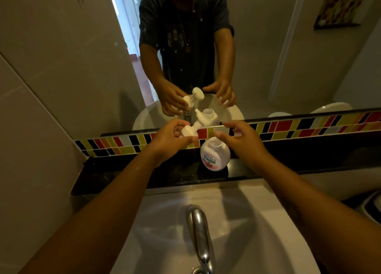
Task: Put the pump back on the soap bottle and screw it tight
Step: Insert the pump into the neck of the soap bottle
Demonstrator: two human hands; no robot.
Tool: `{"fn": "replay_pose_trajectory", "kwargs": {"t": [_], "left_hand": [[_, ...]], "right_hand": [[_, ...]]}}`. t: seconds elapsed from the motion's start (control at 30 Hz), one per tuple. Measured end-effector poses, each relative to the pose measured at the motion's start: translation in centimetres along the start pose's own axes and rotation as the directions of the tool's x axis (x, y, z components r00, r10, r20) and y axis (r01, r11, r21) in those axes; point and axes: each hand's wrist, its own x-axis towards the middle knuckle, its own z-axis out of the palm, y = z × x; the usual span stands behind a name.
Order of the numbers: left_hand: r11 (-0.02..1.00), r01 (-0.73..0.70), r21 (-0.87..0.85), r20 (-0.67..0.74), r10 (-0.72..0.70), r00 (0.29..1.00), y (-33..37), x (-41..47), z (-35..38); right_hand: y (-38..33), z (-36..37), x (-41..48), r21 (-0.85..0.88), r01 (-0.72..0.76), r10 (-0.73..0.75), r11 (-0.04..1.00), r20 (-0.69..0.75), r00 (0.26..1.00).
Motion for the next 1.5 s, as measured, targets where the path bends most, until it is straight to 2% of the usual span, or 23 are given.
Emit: {"fn": "replay_pose_trajectory", "kwargs": {"t": [0.1, 0.3, 0.47, 0.57, 0.77, 0.93, 1.1, 1.3, 1.5], "left_hand": [[0.998, -0.049, -0.044, 0.044, 0.051, 0.998, 1.2, 0.3, 1.0], [0.995, -0.081, -0.065, 0.047, 0.084, 0.995, 2.6, 1.3, 2.8], [0.992, -0.086, -0.089, 0.047, 0.091, 0.995, 2.8, 1.7, 3.5], [0.99, -0.067, -0.124, 0.074, 0.077, 0.994, 2.1, 1.8, 3.0], [0.996, 0.068, 0.061, 0.128, -0.076, 0.989, -2.0, 1.3, 3.2], [0.983, 0.045, 0.177, 0.165, -0.074, 0.984, -3.8, 1.5, 4.8], [0.984, 0.004, 0.176, 0.189, -0.037, 0.981, -3.7, 2.2, 5.6], [0.987, -0.008, 0.161, 0.212, -0.027, 0.977, -3.5, 2.4, 6.3], [0.995, 0.003, 0.099, 0.166, -0.019, 0.986, -3.6, 2.2, 6.9]], "right_hand": [[-2.9, -1.3, 1.4, 0.028, 0.056, -0.058, 0.998, 0.083, 0.995], [-5.1, -3.3, 3.3, 0.04, 0.049, -0.056, 0.998, 0.195, 0.979], [-5.1, -4.0, 3.9, 0.01, 0.071, -0.071, 0.997, 0.232, 0.97], [-5.9, -4.6, 4.3, -0.01, 0.133, -0.129, 0.991, 0.186, 0.974], [-7.0, -6.0, 5.6, -0.077, 0.158, -0.142, 0.984, 0.185, 0.972], [-7.0, -6.1, 5.8, -0.115, 0.155, -0.124, 0.981, 0.239, 0.963], [-6.1, -5.8, 5.6, -0.136, 0.161, -0.111, 0.977, 0.317, 0.942], [-4.5, -5.3, 5.4, -0.192, 0.119, -0.025, 0.974, 0.433, 0.901], [-3.7, -4.6, 4.8, -0.162, 0.098, -0.018, 0.982, 0.438, 0.899]]}}
